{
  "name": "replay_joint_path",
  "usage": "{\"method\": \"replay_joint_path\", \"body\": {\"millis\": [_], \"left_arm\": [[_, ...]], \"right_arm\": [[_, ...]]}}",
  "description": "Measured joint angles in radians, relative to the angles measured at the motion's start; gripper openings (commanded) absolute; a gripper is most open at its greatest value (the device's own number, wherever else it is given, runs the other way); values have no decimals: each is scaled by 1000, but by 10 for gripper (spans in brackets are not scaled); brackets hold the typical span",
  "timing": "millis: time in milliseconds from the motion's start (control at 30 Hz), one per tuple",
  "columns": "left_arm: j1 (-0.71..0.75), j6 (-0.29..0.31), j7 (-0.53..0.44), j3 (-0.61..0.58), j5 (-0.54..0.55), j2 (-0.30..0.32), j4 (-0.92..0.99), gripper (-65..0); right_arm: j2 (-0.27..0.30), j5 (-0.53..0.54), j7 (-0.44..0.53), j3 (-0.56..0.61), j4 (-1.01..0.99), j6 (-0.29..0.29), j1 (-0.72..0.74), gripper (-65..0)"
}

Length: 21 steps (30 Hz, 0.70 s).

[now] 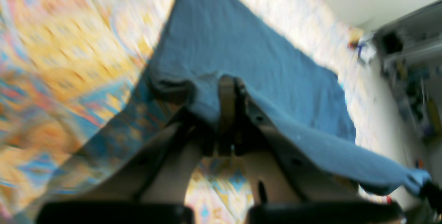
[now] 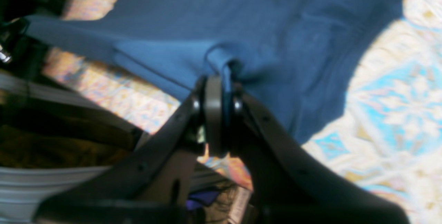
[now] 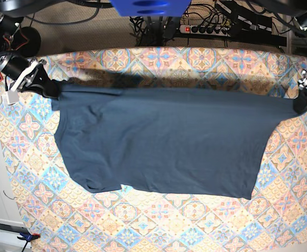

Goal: Layout the t-shirt on the table in an organized manner, then fold the t-shirt properly
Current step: 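Lift the t-shirt edge with both grippers and shake it straight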

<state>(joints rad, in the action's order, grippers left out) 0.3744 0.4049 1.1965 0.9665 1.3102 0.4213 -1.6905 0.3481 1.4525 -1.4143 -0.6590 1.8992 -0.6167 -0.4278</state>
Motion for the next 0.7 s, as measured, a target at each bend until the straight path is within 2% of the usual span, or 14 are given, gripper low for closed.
{"method": "replay_joint_path", "body": {"millis": [100,233,300,433,567,700], "left_arm": [[10,-2,72,74,-9,0,2,-650],[5,-4,102,84,-11,-2,2,-650],[19,-4,97,84,-36,-2,2,-650],[42,-5,102,88,-115,-5,3,-650],[29,-4,101,89,-148,-8,5,-650],[-10,-4,101,89,-159,-6,7,-650]], "right_arm": [[-4,12,-17,21,0,0,-9,-643],[1,13,1,102,1,0,-6,-643],[1,19,21,162,5,0,-59,-643],[-2,-10,-16,224,2,0,-175,-643],[1,-3,9,294,1,0,-163,-643],[0,9,3,305,5,0,-169,-643]]}}
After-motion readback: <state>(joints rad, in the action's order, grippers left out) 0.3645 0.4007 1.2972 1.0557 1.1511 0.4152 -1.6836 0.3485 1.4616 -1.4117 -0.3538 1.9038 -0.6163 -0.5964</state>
